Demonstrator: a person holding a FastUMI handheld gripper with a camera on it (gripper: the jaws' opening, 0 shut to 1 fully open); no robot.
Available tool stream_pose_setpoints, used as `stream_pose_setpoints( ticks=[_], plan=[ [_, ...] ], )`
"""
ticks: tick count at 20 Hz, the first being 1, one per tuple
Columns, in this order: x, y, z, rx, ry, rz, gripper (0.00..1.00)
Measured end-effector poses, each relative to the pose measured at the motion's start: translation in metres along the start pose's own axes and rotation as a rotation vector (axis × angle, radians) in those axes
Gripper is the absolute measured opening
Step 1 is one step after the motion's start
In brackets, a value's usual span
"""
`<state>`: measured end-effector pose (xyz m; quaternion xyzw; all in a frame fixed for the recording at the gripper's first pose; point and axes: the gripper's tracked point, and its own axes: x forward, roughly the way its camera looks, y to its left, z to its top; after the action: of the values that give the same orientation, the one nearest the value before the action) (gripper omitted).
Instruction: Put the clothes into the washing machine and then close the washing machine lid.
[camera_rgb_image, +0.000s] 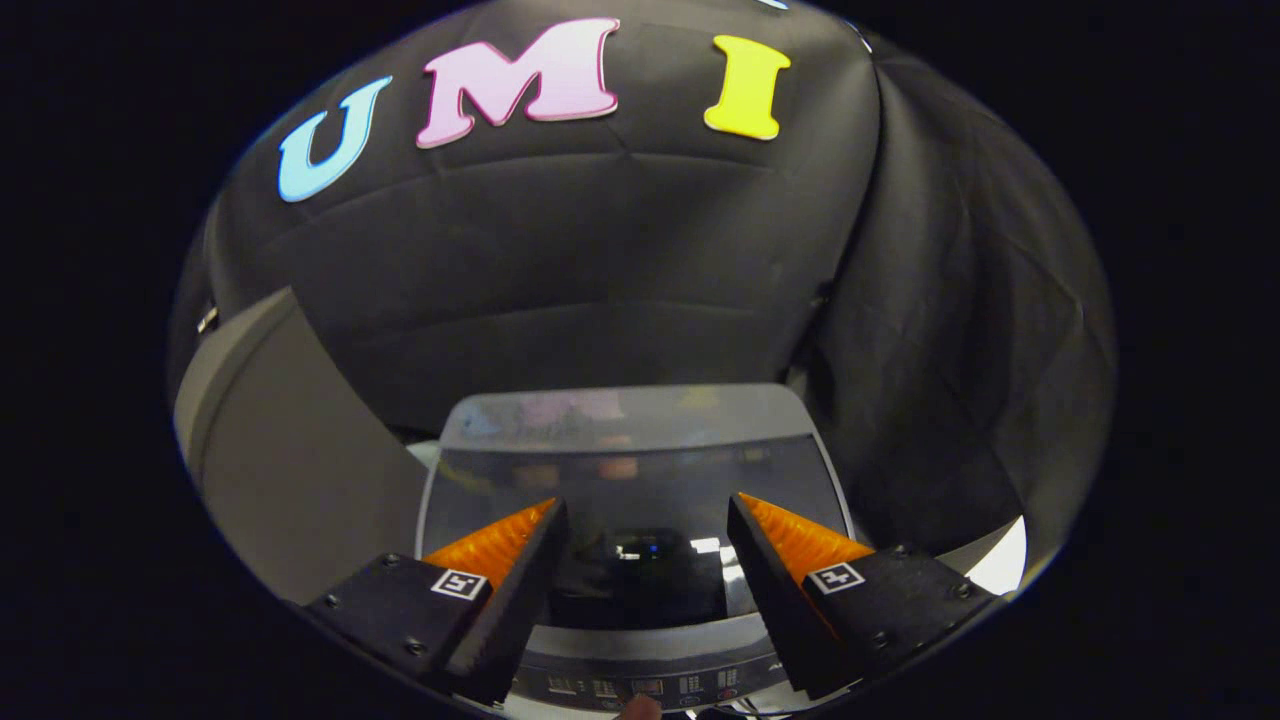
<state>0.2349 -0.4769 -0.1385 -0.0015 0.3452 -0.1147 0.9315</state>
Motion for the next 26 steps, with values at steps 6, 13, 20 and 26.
stream_pose_setpoints(
  ticks=[6,13,20,26],
  plan=[
    [0.013,0.002,-0.059,-0.035,0.110,-0.002,0.99],
    [0.018,0.001,-0.084,-0.051,0.178,0.002,0.99],
    [-0.026,0.000,-0.018,0.004,0.002,0.022,0.99],
    [-0.095,0.004,0.074,0.016,-0.271,0.040,0.99]
  ],
)
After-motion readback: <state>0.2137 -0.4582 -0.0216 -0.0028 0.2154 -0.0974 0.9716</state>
